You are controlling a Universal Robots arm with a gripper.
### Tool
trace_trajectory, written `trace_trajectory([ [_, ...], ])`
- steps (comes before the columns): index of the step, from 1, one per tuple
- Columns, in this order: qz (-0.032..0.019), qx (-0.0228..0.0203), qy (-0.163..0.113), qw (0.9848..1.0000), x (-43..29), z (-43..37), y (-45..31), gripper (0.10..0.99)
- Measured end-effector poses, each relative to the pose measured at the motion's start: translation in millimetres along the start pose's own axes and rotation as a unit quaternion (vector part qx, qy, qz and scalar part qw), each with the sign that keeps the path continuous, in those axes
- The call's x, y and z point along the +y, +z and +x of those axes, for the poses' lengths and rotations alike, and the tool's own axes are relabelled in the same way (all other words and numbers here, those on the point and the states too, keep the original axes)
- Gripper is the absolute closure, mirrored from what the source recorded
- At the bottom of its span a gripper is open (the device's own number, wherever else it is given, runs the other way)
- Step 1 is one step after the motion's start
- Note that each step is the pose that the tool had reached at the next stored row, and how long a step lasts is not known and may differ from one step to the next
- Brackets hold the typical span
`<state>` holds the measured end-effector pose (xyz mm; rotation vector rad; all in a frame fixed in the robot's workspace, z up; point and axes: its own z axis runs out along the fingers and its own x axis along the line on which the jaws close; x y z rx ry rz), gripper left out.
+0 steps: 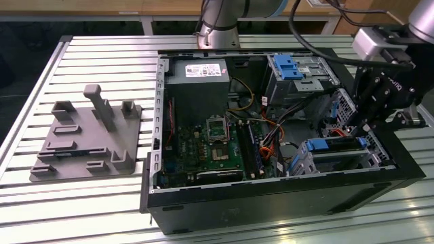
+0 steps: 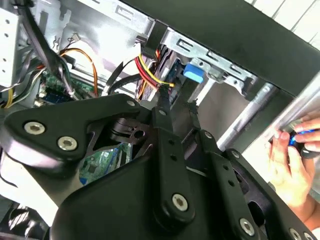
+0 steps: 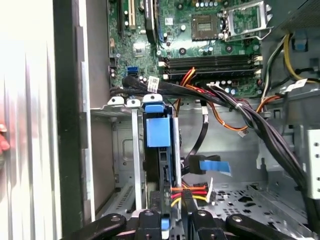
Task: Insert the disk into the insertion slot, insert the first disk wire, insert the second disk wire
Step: 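Insert the first disk wire, then insert the second disk wire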
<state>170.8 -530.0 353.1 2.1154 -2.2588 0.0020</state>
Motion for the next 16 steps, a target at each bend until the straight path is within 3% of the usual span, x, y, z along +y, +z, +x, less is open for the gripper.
trace_trajectory([
  [4,0.0,-0.0001,0.0,1.0,0.3,0.6,-17.3,0.788],
  [6,0.0,-0.0001,0.0,1.0,-0.2,0.7,-22.0,0.788],
  [16,0.0,-0.0002,0.0,1.0,-2.1,0.6,-22.9,0.788],
])
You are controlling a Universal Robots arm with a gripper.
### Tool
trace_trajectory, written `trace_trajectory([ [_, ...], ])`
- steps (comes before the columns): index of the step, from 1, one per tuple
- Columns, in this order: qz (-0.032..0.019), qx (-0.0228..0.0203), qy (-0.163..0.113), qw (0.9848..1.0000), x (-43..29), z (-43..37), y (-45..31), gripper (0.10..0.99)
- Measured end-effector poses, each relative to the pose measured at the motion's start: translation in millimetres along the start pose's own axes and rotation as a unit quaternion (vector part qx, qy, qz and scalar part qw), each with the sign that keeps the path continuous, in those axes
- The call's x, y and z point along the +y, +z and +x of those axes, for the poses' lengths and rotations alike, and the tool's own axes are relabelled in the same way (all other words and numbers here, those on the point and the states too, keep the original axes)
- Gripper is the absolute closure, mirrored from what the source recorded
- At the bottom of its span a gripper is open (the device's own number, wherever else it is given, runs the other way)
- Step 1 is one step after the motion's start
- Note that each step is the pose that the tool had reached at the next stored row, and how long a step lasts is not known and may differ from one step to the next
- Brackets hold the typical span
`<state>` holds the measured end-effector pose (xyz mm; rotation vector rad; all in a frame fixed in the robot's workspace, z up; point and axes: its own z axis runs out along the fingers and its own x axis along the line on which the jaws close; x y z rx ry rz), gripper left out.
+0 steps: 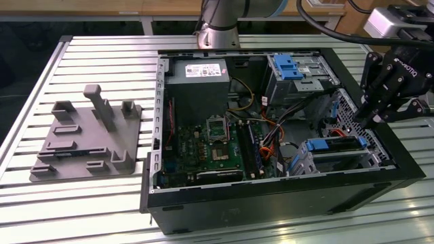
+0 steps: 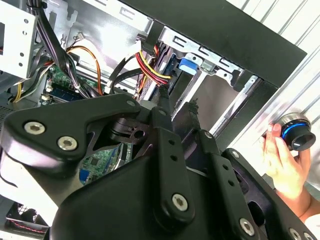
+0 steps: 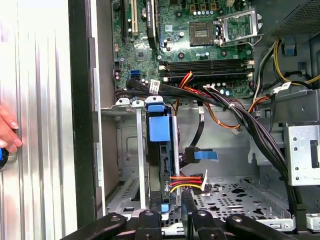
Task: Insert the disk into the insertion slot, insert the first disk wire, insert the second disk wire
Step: 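Insert the second disk wire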
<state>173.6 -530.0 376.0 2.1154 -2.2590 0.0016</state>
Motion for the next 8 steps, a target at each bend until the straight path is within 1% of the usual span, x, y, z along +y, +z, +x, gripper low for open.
trace_trajectory([
  [7,0.0,0.0,0.0,1.0,-0.3,-0.3,-0.1,0.788],
  [8,0.0,0.0002,0.0,1.0,-0.2,-2.8,-0.2,0.788],
])
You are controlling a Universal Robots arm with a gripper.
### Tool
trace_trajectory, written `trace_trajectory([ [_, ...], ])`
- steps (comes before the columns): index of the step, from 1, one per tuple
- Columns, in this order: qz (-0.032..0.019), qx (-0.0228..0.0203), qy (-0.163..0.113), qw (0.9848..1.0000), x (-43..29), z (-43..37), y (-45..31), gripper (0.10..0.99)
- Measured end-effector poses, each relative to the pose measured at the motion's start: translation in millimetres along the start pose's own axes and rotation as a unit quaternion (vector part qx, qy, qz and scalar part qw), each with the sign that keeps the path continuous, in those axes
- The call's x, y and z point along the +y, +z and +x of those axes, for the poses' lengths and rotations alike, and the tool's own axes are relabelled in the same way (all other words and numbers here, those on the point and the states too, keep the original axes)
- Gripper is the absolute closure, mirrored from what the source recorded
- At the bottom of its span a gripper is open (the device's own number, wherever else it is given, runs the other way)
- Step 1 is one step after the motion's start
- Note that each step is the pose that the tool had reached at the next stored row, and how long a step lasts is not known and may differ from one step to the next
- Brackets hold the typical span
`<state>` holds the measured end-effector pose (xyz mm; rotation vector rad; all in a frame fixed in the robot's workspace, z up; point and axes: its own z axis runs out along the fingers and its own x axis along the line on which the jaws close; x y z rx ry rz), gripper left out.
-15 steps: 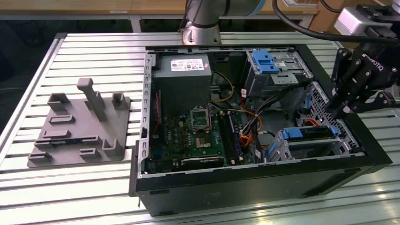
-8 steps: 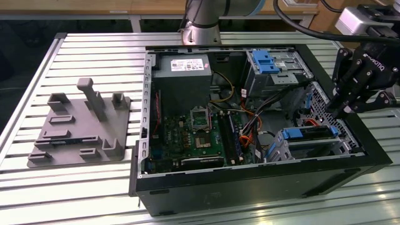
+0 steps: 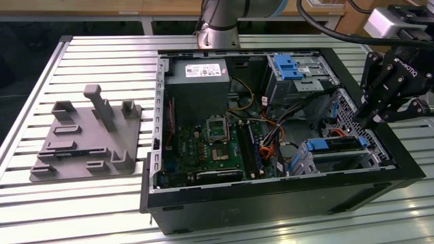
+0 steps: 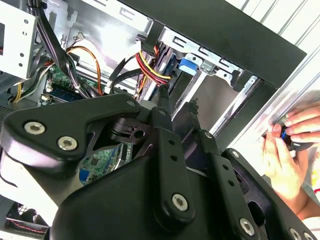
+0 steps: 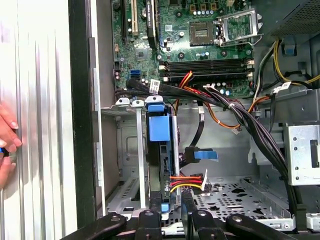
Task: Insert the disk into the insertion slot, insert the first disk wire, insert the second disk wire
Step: 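Insert the second disk wire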
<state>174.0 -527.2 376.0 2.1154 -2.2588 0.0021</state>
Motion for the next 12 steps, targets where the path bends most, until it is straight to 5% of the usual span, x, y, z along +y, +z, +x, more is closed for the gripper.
trace_trajectory([
  [6,0.0005,0.0082,0.0,1.0,1.8,-26.0,-0.8,0.788],
  [12,0.0023,0.0354,0.001,0.9994,5.5,-30.9,0.8,0.788],
])
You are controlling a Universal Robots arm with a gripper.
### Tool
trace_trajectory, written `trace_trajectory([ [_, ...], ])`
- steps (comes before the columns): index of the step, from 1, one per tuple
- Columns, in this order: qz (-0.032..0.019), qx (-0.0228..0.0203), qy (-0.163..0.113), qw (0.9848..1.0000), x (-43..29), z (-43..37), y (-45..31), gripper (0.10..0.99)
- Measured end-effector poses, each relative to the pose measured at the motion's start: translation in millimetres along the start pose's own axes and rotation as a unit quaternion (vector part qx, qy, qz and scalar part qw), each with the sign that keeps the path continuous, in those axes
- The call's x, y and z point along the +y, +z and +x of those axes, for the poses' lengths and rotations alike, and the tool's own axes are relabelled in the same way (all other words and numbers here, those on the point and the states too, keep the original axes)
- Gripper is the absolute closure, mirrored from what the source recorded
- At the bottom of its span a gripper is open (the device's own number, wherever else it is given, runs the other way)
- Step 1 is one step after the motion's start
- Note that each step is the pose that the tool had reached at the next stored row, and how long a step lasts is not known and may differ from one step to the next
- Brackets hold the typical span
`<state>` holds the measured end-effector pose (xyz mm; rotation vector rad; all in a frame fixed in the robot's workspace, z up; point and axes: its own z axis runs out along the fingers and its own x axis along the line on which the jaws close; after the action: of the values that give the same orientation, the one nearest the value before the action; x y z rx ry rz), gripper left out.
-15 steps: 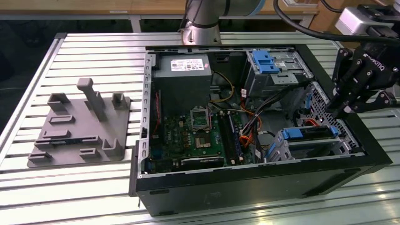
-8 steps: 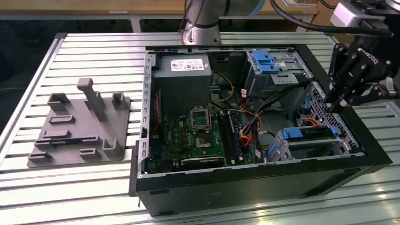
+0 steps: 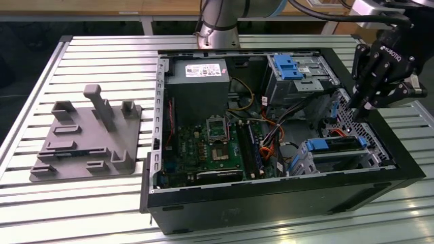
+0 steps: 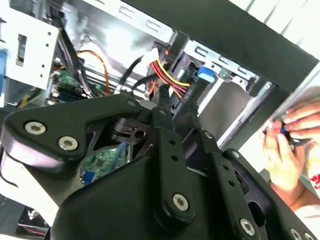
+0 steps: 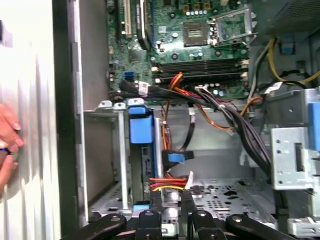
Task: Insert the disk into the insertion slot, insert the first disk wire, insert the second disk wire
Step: 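Insert the second disk wire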
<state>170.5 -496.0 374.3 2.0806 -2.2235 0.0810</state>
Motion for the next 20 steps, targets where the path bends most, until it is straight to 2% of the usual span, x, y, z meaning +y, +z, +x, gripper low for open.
trace_trajectory([
  [3,0.0006,0.0049,-0.002,1.0,3.8,-2.0,2.6,0.788],
  [7,0.0041,0.0104,-0.004,0.9999,6.7,-8.8,6.1,0.788],
  [11,0.0064,0.0255,-0.007,0.9996,9.0,-12.9,8.4,0.788],
  [13,0.0077,0.0314,-0.01,0.9994,9.4,-14.4,9.6,0.788],
  [20,0.0161,0.0389,-0.031,0.9986,9.7,-20.7,16.1,0.788],
])
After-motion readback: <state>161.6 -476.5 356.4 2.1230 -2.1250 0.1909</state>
